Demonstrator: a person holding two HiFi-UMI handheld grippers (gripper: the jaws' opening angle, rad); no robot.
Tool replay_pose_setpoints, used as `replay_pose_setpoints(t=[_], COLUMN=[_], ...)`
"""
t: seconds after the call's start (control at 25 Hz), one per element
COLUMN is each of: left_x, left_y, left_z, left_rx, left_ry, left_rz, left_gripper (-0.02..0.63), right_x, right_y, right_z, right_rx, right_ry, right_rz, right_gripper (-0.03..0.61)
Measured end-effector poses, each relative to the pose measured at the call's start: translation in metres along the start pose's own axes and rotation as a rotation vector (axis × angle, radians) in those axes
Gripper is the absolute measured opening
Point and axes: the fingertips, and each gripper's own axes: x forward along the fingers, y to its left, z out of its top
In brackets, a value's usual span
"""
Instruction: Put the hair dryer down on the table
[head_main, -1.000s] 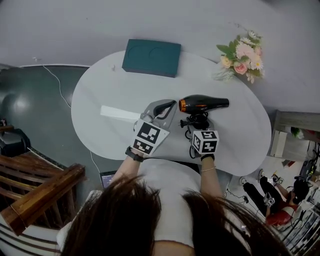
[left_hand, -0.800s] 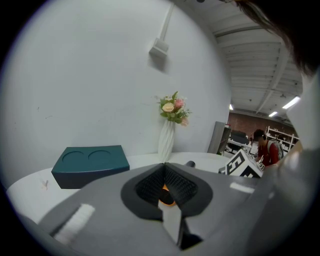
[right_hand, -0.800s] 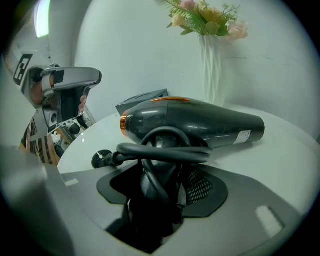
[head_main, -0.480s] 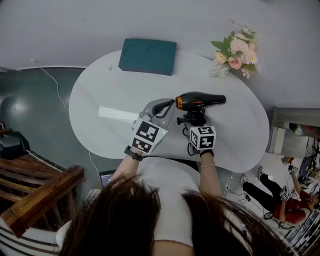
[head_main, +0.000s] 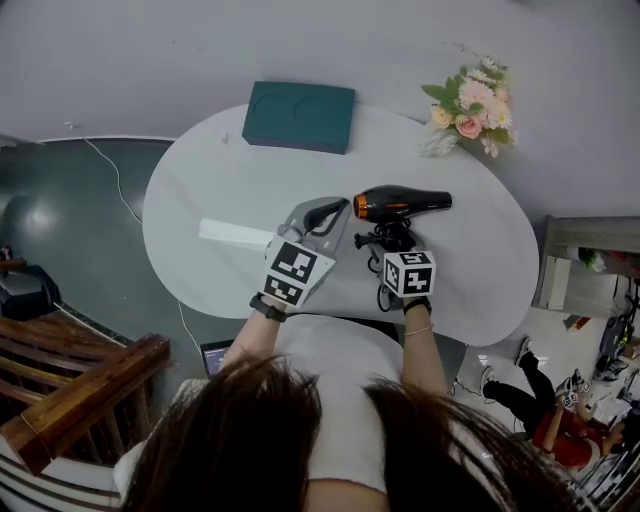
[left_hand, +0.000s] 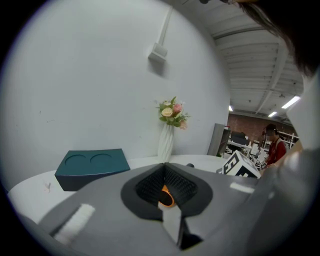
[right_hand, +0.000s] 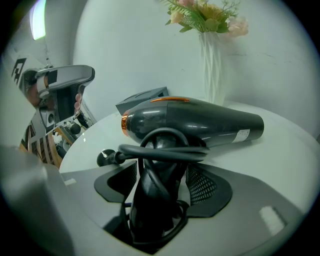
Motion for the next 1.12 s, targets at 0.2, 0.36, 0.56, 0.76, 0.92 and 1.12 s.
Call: replay_pose_setpoints(t=[0.2, 0.36, 0.56, 0.76, 0.92, 1.12], left_x=[-0.003, -0.007, -0.014, -0.023, -0.030, -0.039], left_y=[0.000, -0.002, -0.008, -0.012, -0.013, -0.014], left_z=[0.005, 0.012, 0.032, 0.048, 0.062, 0.080], left_rx=[0.002, 0.012, 0.045, 0.075, 0.096, 0.117], left_ry=[-0.017, -0.032, -0.072, -0.102, -0.126, -0.164], left_rz=[0.001, -0.001, -0.003, -0.001, 0.008, 0.021], left_gripper=[0.060, 0.058, 0.060, 0.060, 0.060, 0.060], right_x=[-0.015, -0.028, -0.048, -0.073, -0.097, -0.133], right_y=[-0.003, -0.006, -0.010, -0.010, -0.006, 0.001], right_z=[0.000, 0.000, 0.004, 0.021, 0.050, 0.096], right_rx=[-0.017, -0.016, -0.008, -0.008, -0.032, -0.082], right_ry=[-0.002, -0.016, -0.053, -0.129, -0.223, -0.361], right_rz=[-0.021, -0.041, -0.074, -0.094, -0.103, -0.096], right_gripper=[0.285, 0.285, 0.285, 0.285, 0.285, 0.284])
